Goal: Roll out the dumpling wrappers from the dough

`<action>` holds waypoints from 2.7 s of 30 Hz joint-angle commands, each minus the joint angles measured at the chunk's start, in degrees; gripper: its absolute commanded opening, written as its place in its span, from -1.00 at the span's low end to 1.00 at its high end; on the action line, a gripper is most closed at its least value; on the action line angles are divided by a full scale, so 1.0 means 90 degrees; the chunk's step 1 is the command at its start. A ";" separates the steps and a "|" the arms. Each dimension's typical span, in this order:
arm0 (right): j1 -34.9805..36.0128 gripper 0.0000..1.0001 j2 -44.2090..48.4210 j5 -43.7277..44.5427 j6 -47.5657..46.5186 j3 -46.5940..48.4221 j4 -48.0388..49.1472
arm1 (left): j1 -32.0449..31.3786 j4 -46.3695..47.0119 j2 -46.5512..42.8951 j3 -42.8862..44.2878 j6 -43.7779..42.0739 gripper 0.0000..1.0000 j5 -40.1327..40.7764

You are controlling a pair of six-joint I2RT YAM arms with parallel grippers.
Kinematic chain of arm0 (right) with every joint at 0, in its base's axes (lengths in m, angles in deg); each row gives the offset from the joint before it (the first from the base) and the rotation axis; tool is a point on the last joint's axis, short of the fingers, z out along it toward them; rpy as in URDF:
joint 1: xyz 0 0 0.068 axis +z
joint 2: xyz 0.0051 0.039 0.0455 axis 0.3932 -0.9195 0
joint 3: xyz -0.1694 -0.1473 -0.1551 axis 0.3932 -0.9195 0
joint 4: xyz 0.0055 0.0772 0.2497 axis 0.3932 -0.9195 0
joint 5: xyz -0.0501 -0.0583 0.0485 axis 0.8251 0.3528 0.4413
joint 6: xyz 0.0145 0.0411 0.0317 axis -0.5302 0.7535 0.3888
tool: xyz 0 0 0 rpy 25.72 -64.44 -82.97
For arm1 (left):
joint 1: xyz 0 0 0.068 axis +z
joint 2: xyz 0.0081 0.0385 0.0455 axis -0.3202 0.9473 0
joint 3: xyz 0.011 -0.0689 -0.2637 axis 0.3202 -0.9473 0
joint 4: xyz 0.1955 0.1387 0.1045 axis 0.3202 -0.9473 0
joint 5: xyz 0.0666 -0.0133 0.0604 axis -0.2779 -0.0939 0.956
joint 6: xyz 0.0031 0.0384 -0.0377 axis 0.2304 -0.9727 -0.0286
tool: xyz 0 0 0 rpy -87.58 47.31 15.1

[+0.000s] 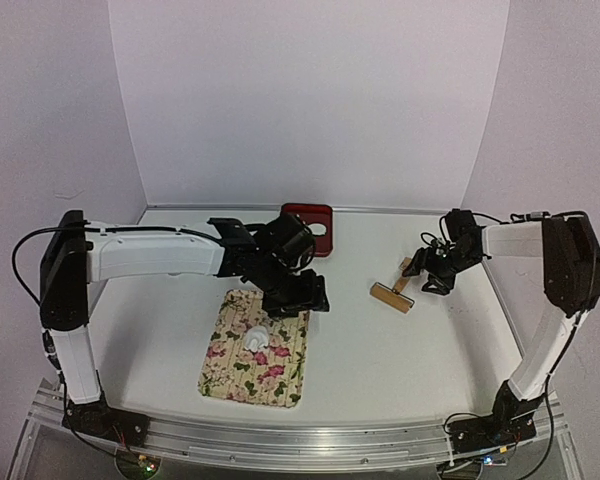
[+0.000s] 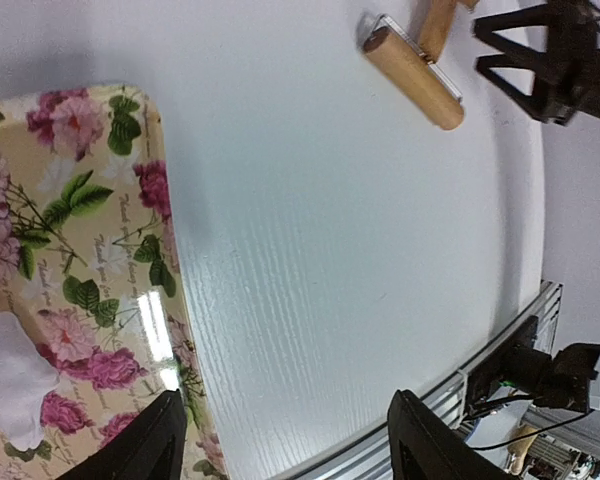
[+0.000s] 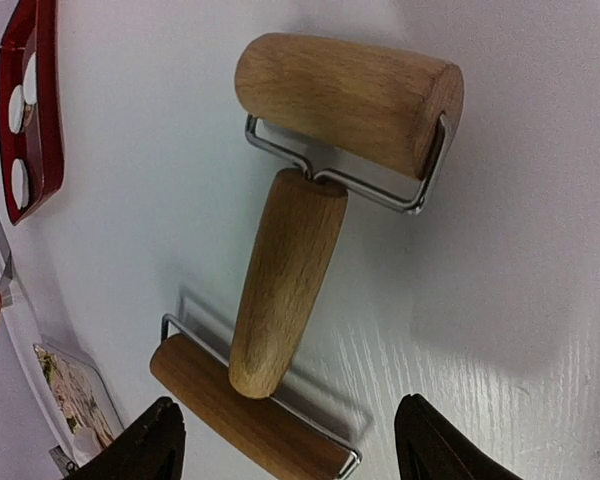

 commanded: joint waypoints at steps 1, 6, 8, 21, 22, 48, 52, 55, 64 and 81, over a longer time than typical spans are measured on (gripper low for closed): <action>0.0027 0.41 -0.0492 -0.0050 0.0402 0.0561 0.0444 | -0.0010 0.0189 -0.0463 0.0145 -0.0419 0.41 0.0348; 0.0025 0.33 -0.0882 0.0429 0.0542 0.0905 0.0468 | -0.0001 0.0209 -0.0499 0.0536 -0.0740 0.46 0.0480; 0.0028 0.31 -0.1085 0.0544 0.0624 0.1021 0.0484 | -0.0001 0.0397 -0.0543 0.0584 -0.1053 0.49 0.0347; 0.0026 -0.32 -0.1833 0.0363 0.1355 0.1419 0.0839 | 0.0463 0.0865 -0.1025 0.0495 -0.1168 0.70 0.0106; 0.0026 -0.41 -0.1834 0.0319 0.1420 0.1424 0.0867 | 0.0500 0.0920 -0.1063 0.0446 -0.1116 0.71 0.0100; 0.0639 -1.00 0.2619 0.0162 0.4444 0.0361 0.1017 | 0.0632 0.3880 -0.0053 0.0954 -0.0159 0.99 -0.0959; 0.0819 -1.00 0.2785 0.0223 0.4756 0.0448 0.1006 | 0.0499 0.4437 0.0143 0.1061 -0.0237 0.99 -0.0937; 0.0995 -1.00 0.2796 0.0315 0.4868 0.0567 0.1005 | 0.0431 0.4664 0.0311 0.1110 -0.0135 0.99 -0.0973; 0.1640 -1.00 0.2807 0.0671 0.5254 0.0717 0.1013 | 0.0410 0.4916 0.0645 0.1238 0.0224 0.99 -0.0844; 0.2152 -1.00 0.2796 0.1203 0.5405 0.0731 0.1015 | 0.0409 0.5466 0.0927 0.1264 0.0946 -0.58 -0.1227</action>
